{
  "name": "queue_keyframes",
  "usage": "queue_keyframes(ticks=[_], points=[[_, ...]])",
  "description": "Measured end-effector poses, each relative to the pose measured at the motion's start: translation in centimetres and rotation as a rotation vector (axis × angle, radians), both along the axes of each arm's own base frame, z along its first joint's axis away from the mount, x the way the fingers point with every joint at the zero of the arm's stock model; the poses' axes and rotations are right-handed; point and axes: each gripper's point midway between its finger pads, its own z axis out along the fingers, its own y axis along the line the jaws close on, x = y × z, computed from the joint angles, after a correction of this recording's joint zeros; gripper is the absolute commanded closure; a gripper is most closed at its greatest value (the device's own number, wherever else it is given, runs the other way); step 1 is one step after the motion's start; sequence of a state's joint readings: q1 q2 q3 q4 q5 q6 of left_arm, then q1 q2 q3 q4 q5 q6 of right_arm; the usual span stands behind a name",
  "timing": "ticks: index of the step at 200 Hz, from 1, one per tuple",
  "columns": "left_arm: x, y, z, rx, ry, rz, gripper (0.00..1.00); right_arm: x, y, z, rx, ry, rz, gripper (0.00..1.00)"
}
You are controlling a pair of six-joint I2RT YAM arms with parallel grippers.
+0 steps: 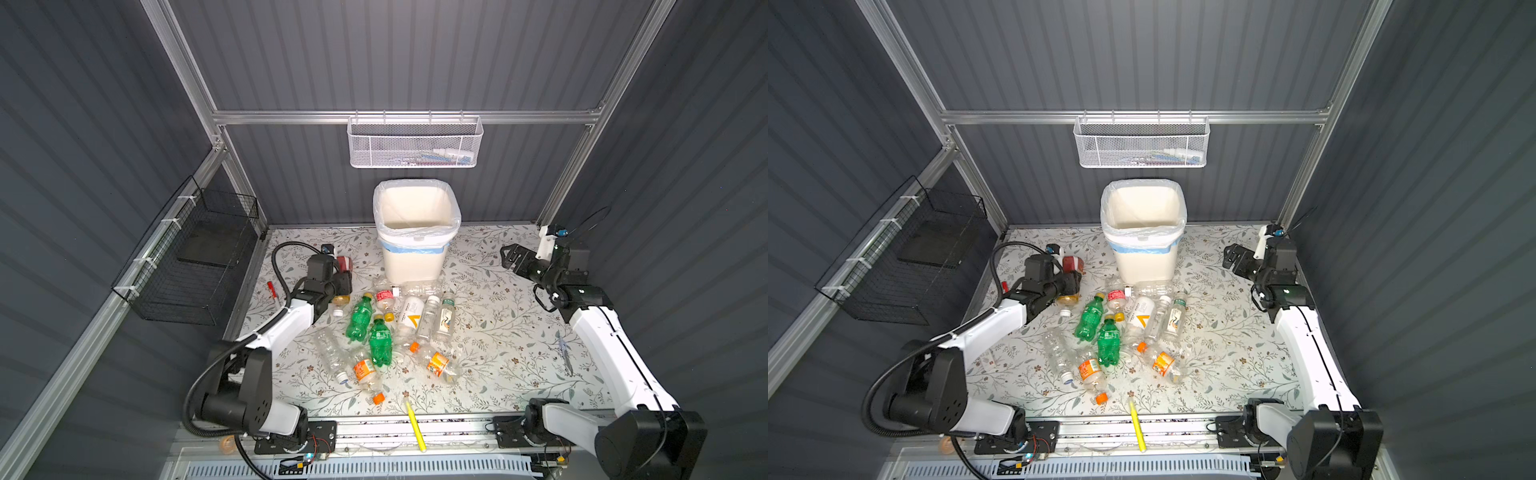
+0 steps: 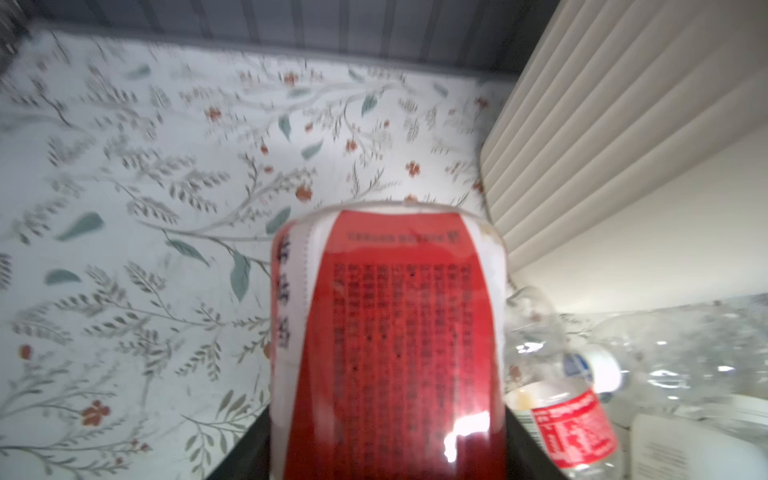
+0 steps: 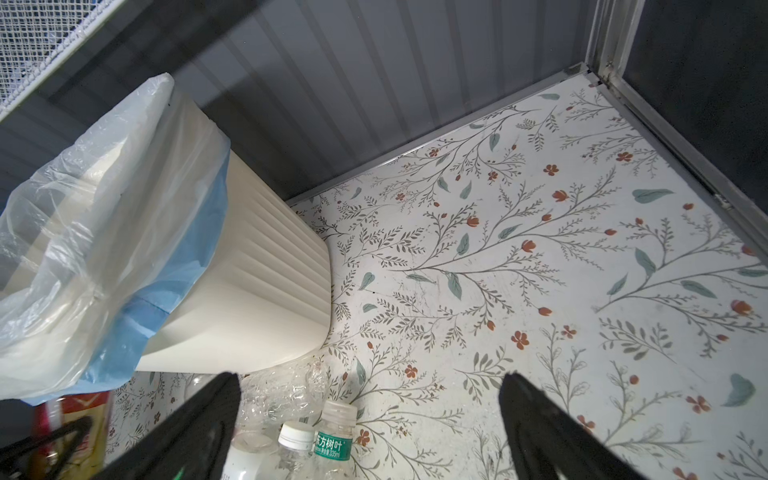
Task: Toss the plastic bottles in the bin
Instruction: 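Lift the red can over the bin with the left gripper and drop it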
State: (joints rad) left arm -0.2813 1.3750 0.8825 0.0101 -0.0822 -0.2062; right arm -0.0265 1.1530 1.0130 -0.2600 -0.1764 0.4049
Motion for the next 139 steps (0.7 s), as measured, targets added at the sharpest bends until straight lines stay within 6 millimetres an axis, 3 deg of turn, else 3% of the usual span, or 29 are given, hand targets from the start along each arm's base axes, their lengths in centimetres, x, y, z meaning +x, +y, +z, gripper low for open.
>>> queue_keyframes(ticks=[30,47,61,78,91,104,114,127,139], points=[[-0.7,0.5,10.3,-0.041,-0.273,0.003,0.41,0.0,0.0,0.0,0.004,-0.002,0.0,0.01],[0.6,-0.6,17.3,-0.086,-0.409,-0.038,0.41,0.0,0.1,0.0,0.012,-0.005,-0.001,0.01],[2.9,-3.0,24.6,-0.151,-0.518,-0.12,0.35,0.0,0.2,0.1,0.027,-0.011,0.002,0.01],[5.7,-6.9,33.7,-0.234,-0.667,-0.241,0.02,0.0,0.6,0.0,0.054,-0.014,0.009,0.01],[7.3,-10.4,38.5,-0.281,-0.742,-0.326,0.0,0.0,0.9,-0.2,0.079,-0.012,0.017,0.01],[8.7,-13.2,40.7,-0.312,-0.777,-0.389,0.0,-0.1,1.2,-0.4,0.108,-0.007,0.027,0.01],[9.5,-14.6,40.6,-0.323,-0.772,-0.405,0.0,-0.3,1.5,-0.7,0.122,-0.001,0.038,0.01],[10.6,-15.4,38.5,-0.318,-0.702,-0.399,0.0,-0.7,1.8,-1.0,0.134,0.007,0.046,0.01],[11.6,-14.7,35.7,-0.301,-0.62,-0.369,0.0,-1.4,2.0,-1.2,0.137,0.01,0.054,0.01]])
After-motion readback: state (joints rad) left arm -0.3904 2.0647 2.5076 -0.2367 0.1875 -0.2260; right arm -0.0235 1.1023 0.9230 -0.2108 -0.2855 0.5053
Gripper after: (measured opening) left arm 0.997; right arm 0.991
